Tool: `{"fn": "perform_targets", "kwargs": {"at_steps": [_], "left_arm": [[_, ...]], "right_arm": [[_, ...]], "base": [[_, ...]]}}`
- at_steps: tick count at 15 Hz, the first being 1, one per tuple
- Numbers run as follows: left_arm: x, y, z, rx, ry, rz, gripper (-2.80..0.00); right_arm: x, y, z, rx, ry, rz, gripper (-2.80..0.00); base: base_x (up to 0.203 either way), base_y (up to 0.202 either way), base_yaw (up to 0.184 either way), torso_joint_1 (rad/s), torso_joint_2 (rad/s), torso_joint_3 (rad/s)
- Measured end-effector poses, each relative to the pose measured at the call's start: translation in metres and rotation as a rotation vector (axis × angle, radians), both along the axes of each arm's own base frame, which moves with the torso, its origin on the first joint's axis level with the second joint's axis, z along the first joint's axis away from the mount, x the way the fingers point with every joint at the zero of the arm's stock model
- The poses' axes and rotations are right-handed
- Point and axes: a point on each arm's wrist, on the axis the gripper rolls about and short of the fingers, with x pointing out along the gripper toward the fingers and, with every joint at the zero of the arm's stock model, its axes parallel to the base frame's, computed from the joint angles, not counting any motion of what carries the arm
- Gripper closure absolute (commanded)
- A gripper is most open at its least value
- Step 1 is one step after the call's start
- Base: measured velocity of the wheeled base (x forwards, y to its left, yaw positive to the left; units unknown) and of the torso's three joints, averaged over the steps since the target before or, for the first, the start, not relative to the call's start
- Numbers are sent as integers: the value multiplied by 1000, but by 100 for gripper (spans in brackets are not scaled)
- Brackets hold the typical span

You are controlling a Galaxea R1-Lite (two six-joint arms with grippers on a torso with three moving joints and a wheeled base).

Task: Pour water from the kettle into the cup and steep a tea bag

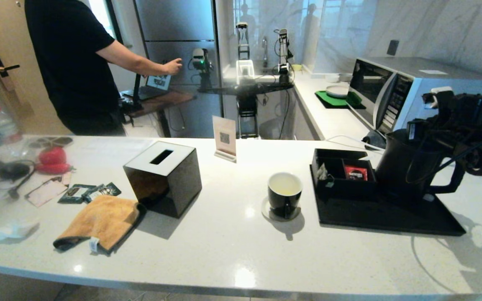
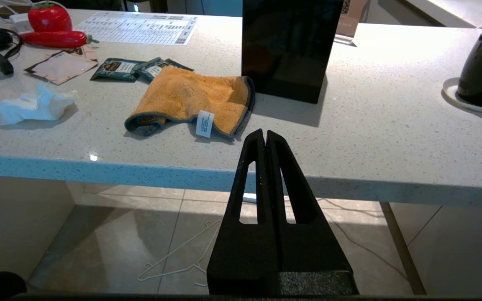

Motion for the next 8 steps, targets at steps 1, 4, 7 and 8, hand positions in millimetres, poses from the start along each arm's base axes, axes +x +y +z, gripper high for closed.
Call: {"fn": "perform_targets", "kwargs": {"at_steps": [1,4,7,8], "left_arm": [[0,0,0,0,0,0,0],[0,0,0,0,0,0,0],[0,0,0,0,0,0,0],[0,0,0,0,0,0,0]], "right_arm": [[0,0,0,-1,1,-1,0],[-1,1,2,-4,-1,-16,0],[-3,1,7,-6,-9,-19,0],[-5,1,10,-7,-15,-19,0]], "base": [[0,0,0,0,0,0],[0,0,0,0,0,0],[0,0,0,0,0,0],[0,0,0,0,0,0]]}}
